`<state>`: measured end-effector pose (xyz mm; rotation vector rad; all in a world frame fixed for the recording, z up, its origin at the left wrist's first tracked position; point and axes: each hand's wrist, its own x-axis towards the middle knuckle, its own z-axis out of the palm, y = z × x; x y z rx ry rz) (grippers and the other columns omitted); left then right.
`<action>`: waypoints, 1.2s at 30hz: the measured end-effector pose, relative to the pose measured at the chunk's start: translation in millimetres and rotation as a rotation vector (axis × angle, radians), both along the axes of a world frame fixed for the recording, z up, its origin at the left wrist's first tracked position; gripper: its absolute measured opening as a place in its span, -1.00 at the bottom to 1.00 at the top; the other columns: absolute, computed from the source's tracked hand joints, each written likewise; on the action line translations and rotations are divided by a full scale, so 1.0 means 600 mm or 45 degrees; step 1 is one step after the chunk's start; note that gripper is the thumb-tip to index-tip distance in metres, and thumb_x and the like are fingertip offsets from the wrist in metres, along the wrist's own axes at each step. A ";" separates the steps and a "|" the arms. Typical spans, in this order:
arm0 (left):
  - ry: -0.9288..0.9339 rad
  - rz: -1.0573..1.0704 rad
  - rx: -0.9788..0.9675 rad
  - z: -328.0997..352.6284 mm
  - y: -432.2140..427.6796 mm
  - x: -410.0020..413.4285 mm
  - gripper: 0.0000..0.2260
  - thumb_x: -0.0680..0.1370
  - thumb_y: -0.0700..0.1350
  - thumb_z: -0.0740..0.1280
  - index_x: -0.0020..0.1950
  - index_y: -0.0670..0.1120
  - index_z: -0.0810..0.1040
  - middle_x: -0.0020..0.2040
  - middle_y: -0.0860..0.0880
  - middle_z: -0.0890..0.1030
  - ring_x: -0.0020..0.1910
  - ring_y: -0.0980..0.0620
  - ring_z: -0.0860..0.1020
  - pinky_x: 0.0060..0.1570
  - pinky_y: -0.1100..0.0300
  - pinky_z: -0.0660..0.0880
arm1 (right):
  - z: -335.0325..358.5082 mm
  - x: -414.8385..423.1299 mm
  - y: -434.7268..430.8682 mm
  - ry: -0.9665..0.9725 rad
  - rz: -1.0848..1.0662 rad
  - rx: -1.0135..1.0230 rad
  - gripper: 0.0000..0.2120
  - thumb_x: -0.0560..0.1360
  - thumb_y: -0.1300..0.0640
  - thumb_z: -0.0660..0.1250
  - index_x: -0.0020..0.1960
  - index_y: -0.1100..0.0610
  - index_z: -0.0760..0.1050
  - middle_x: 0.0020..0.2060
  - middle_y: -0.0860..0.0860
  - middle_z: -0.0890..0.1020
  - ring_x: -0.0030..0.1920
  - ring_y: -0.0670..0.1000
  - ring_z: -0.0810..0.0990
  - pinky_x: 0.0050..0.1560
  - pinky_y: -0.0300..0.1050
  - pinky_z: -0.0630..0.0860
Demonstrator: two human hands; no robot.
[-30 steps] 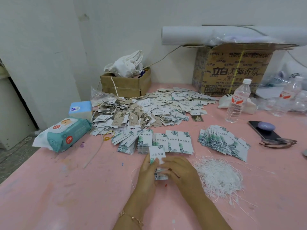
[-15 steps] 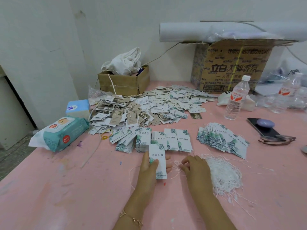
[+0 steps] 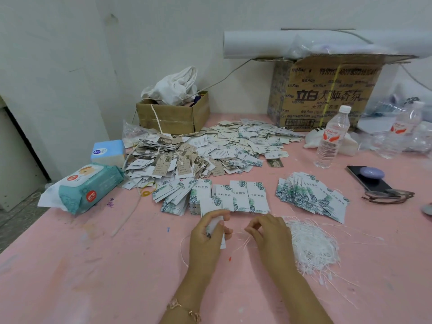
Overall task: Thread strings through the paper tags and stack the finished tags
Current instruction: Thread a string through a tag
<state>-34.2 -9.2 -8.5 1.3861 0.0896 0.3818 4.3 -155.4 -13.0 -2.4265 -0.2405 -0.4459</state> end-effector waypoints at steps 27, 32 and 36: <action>-0.033 -0.103 0.088 0.005 -0.001 -0.003 -0.92 0.27 -0.04 0.55 -0.25 0.06 0.73 -0.11 0.03 0.72 -0.18 0.12 0.66 -0.28 0.30 0.55 | 0.016 -0.015 0.015 0.134 0.505 0.748 -0.79 0.48 -0.07 0.37 -0.31 -0.04 0.53 -0.46 -0.13 0.53 -0.44 -0.19 0.35 -0.39 -0.37 0.27; -0.014 -0.109 -0.006 0.012 0.001 -0.002 -0.96 0.34 -0.10 0.50 -0.23 0.00 0.70 -0.15 -0.04 0.71 -0.27 0.07 0.64 -0.28 0.31 0.54 | 0.008 -0.016 0.011 0.064 0.454 0.627 -0.60 0.61 -0.05 0.15 -0.39 -0.03 0.42 -0.50 -0.18 0.49 -0.42 -0.22 0.45 -0.38 -0.39 0.28; 0.056 -0.097 -0.449 0.020 0.011 0.000 -0.95 0.32 -0.13 0.47 -0.25 -0.01 0.70 -0.08 -0.06 0.72 -0.30 0.07 0.64 -0.27 0.26 0.59 | 0.001 -0.006 -0.002 -0.018 0.234 0.439 -0.49 0.57 -0.18 0.05 -0.44 0.08 0.33 -0.55 0.01 0.40 -0.50 -0.11 0.34 -0.40 -0.10 0.30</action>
